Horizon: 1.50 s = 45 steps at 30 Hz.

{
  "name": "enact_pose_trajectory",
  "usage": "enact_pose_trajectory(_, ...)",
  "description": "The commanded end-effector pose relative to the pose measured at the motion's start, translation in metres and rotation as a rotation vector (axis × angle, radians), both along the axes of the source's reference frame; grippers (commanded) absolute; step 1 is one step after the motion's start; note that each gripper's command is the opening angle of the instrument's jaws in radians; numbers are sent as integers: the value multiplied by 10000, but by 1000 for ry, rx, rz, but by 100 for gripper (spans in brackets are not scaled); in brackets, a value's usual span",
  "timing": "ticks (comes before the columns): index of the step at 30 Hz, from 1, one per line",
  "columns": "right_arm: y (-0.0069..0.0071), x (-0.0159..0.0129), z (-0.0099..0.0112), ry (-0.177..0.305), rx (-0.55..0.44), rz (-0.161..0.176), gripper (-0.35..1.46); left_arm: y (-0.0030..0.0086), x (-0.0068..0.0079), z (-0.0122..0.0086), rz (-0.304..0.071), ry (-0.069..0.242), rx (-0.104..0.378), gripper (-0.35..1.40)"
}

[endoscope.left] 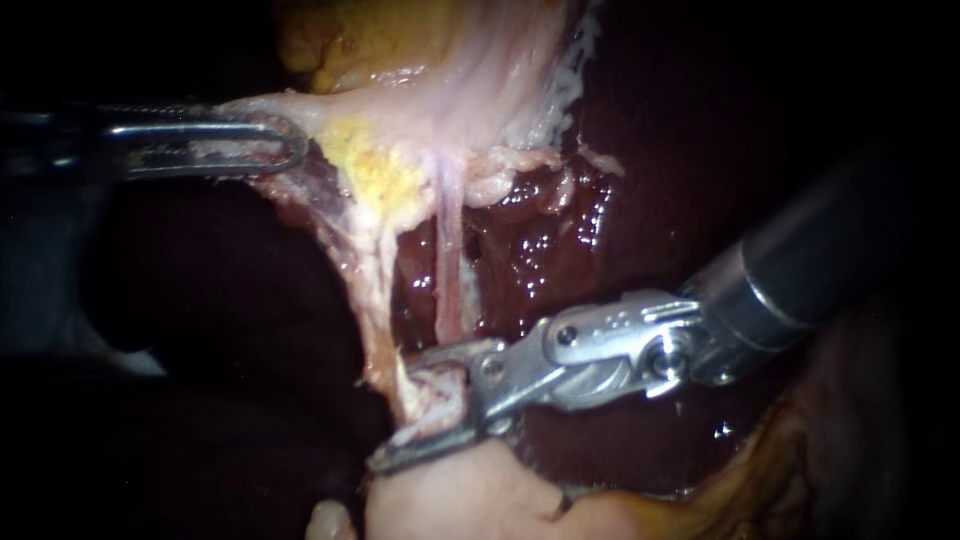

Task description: Clipping first clip left tube

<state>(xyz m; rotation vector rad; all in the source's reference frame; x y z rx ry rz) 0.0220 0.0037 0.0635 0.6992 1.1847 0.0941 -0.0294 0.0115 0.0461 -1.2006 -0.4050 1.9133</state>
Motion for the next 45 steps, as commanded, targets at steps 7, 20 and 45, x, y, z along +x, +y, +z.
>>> enact_pose_trajectory(7,-2,24,-2,10,25,29,45,1,-3,0,-2,1,0,-35)
enact_pose_trajectory(20,-15,32,-4,-18,76,39,43,2,-2,2,-1,1,0,-35)
enact_pose_trajectory(45,-17,48,-48,-83,249,79,33,4,0,5,0,0,0,-35)
